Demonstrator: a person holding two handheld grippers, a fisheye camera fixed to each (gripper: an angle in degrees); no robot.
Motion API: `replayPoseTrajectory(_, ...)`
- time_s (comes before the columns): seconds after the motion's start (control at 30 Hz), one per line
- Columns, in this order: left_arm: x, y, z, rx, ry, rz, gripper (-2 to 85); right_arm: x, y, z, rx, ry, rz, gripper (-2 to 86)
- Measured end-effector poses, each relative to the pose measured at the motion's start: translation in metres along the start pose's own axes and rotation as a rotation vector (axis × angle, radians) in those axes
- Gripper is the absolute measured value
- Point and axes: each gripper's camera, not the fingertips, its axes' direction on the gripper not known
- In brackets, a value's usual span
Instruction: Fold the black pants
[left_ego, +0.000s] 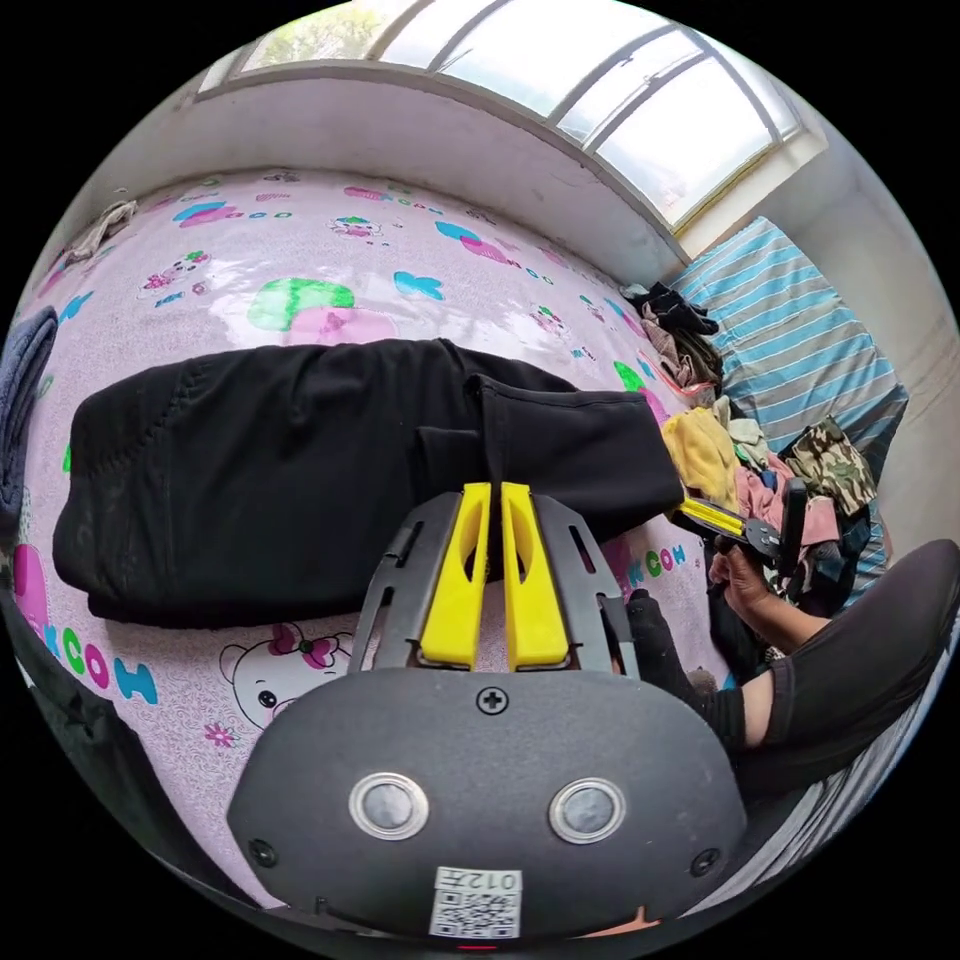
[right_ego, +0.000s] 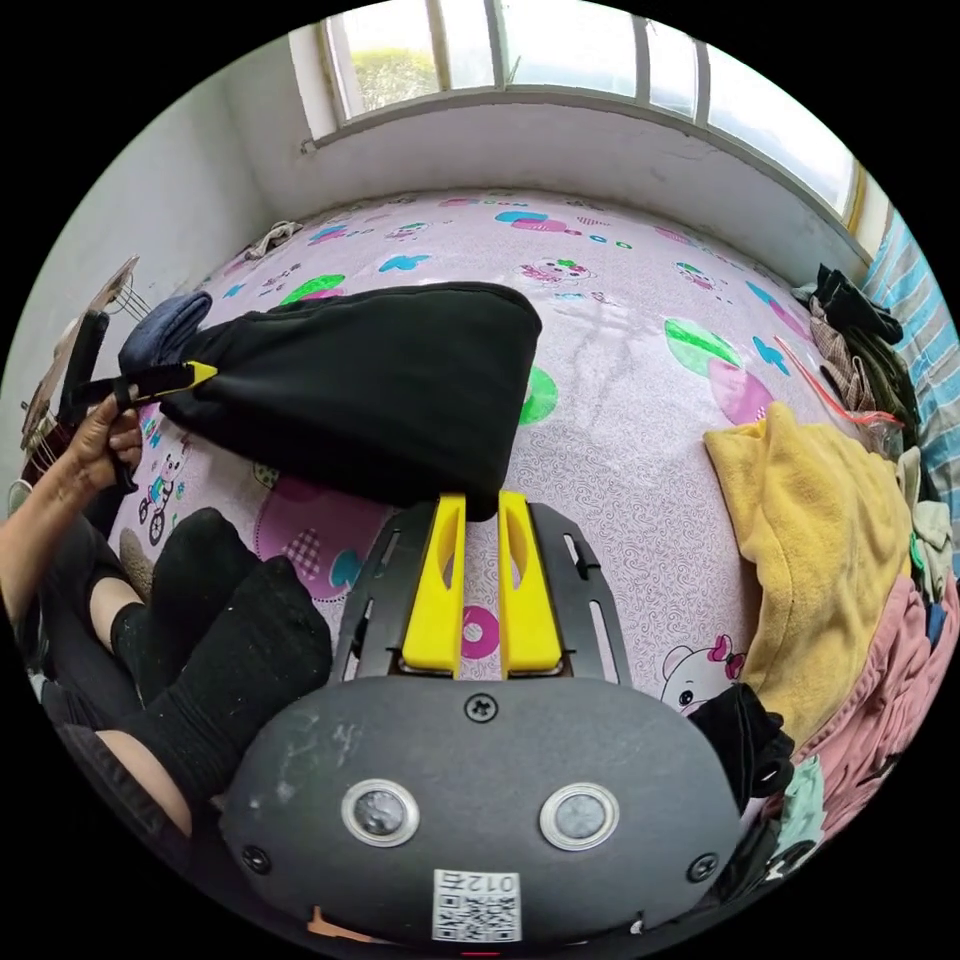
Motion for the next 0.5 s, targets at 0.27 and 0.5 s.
replayPoseTrajectory(0.27,-0.003,0.008,0.022,-0.075,-0.011,-0.085,0.2,-0.030,0.013,0.024,-0.043,0.043,0.008,5.9)
replayPoseTrajectory(0.5,0.019,0.022,-0.020,0.012,0.044,-0.093,0.2,-0.030,0.038,0.039,-0.043,-0.038,0.065,6.5)
